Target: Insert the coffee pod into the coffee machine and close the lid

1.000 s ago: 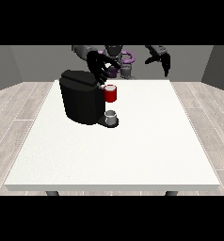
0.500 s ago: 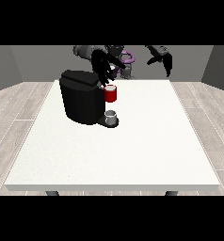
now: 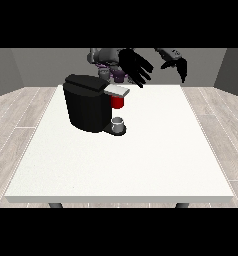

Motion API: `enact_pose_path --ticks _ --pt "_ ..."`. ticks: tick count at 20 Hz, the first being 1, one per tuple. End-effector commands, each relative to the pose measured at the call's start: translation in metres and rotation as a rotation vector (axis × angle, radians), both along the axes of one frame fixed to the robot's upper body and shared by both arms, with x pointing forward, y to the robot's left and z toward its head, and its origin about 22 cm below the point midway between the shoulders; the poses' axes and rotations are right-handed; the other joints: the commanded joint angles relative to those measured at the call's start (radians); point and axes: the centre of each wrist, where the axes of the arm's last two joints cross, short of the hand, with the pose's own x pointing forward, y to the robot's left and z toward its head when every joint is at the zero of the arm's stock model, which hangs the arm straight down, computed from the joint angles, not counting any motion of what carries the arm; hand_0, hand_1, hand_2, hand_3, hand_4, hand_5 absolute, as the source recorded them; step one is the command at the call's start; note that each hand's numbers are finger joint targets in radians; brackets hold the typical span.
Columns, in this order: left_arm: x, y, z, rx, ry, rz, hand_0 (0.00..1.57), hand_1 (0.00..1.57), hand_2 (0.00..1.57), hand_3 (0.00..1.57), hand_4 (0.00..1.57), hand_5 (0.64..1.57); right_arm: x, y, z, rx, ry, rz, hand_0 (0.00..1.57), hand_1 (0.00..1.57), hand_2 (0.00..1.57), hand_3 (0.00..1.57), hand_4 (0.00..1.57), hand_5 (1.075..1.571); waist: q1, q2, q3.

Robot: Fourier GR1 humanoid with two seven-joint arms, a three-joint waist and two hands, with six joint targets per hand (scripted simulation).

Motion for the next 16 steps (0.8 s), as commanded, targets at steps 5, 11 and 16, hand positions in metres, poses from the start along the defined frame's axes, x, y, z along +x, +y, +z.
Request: enact_pose_path --ticks 5,11,16 --pt "0.008 0.003 0.034 0.004 -0.100 -0.057 0.00 0.00 0.00 0.00 0.31 1.571 0.002 0.048 0.025 0.029 -0.291 0.252 0.00 0.00 0.00 0.00 0.00 1.571 0.073 0.112 -0.0313" --pt "0.010 0.008 0.038 -0.016 -0.080 0.001 0.00 0.00 0.00 0.00 0.35 1.571 0.013 0.060 0.035 0.041 -0.323 0.332 0.00 0.00 0.00 0.00 0.00 1.571 0.021 0.102 -0.0315" --pt "0.000 0.026 0.016 0.000 -0.001 0.001 0.00 0.00 0.00 0.00 0.25 1.571 0.012 0.106 -0.033 0.071 -0.304 0.420 0.00 0.00 0.00 0.00 0.00 1.571 -0.031 0.008 -0.0313"
